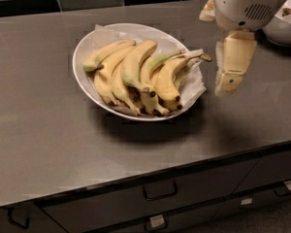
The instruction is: Pick banana from white bowl
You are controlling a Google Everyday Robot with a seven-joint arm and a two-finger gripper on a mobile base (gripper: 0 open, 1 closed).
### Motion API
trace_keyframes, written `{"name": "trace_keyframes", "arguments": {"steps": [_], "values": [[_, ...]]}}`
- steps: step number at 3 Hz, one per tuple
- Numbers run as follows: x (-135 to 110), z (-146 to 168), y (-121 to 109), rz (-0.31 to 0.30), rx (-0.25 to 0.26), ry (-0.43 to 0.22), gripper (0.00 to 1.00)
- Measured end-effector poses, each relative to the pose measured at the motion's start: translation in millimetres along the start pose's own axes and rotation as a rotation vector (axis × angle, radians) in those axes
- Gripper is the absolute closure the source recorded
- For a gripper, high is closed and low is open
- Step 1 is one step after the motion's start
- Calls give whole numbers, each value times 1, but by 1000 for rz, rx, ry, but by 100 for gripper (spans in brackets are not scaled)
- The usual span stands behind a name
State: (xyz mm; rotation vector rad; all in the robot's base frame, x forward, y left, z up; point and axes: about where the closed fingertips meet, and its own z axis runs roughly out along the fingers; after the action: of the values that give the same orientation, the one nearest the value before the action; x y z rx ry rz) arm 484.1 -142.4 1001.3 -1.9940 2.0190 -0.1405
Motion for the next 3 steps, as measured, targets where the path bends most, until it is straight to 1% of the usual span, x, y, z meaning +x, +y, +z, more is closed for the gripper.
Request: {"name": "trace_keyframes", "arguments": {"steps": [1,2,3], "values": [[-44,14,-23,-105,3,-63,0],[-44,14,-23,-105,3,-63,0],[-56,17,-36,-158,-6,-87,0]]}}
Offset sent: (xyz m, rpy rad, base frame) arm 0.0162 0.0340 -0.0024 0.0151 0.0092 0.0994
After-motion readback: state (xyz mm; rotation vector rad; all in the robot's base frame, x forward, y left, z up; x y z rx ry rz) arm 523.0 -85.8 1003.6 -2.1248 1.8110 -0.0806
